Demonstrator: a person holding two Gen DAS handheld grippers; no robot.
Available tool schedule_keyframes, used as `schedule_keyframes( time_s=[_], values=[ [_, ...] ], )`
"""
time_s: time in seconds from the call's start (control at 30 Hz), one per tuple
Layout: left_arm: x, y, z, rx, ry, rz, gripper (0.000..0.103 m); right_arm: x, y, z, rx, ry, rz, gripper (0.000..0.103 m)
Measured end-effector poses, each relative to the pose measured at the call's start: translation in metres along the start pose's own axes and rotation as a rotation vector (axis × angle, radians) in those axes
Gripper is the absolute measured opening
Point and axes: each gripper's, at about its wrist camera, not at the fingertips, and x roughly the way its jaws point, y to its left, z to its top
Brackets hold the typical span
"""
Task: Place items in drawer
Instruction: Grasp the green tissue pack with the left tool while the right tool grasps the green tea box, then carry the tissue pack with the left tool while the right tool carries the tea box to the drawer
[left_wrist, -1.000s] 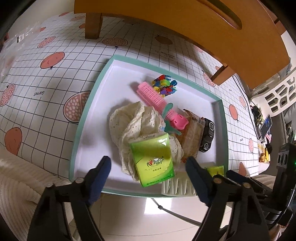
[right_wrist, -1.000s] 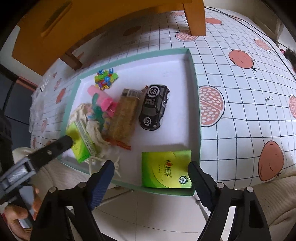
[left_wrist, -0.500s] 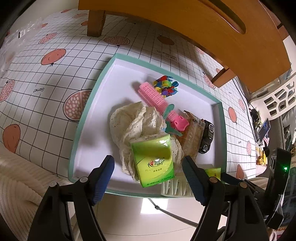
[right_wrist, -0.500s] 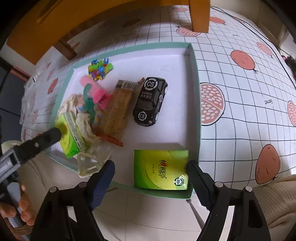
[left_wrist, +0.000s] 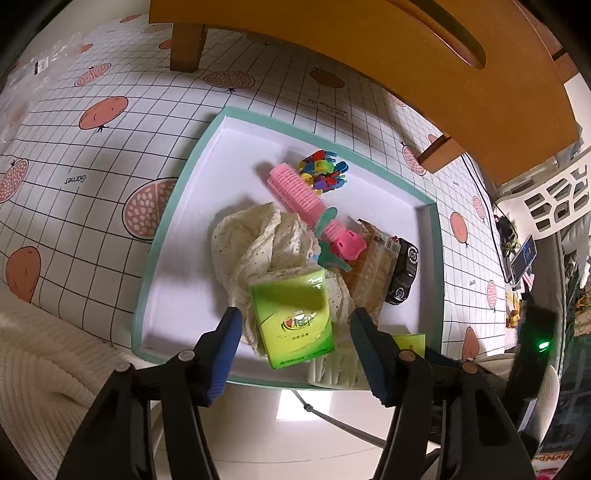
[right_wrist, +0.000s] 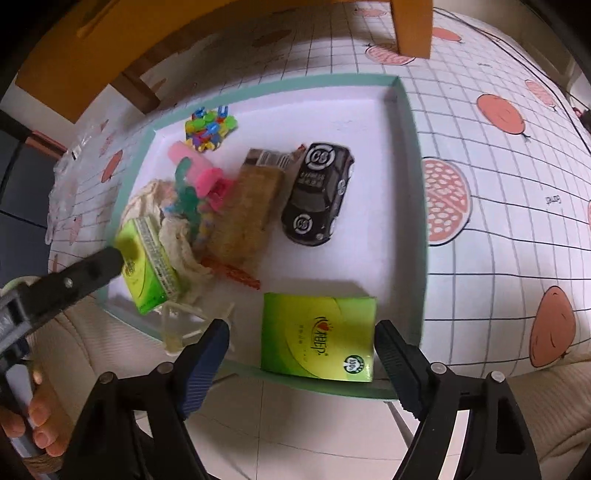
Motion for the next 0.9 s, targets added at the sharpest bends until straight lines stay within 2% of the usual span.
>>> schedule_keyframes(
  time_s=[0.07,0.27,0.33,0.43,0.7,0.9],
  values=[
    [0.002,-0.003,0.001,0.002,0.008,0.018,0.062,0.008,0.003,-0.001,-0.01,0.024,-0.027,0.083],
    [0.015,-0.009,0.005,0.003,0.04,0.062,0.059,0.01,0.011,0.001,-0.049,0.002,-0.066,0.082],
    [0.018,-0.01,0.005,-0.004,0.054,0.075,0.054,0.009,0.011,0.002,-0.048,-0.011,-0.071,0.077],
    [0.021,-0.013,0.006,0.004,0.063,0.104,0.054,0.007,0.01,0.004,-0.057,-0.036,-0.103,0.067],
    [0.03,-0.02,0.007,0.014,0.078,0.176,0.052,0.004,0.005,0.009,-0.03,-0.068,-0.065,0.067],
    [0.022,-0.019,0.007,0.016,0.046,0.204,0.051,-0.001,-0.006,0.015,0.04,-0.072,0.012,0.066]
  ],
)
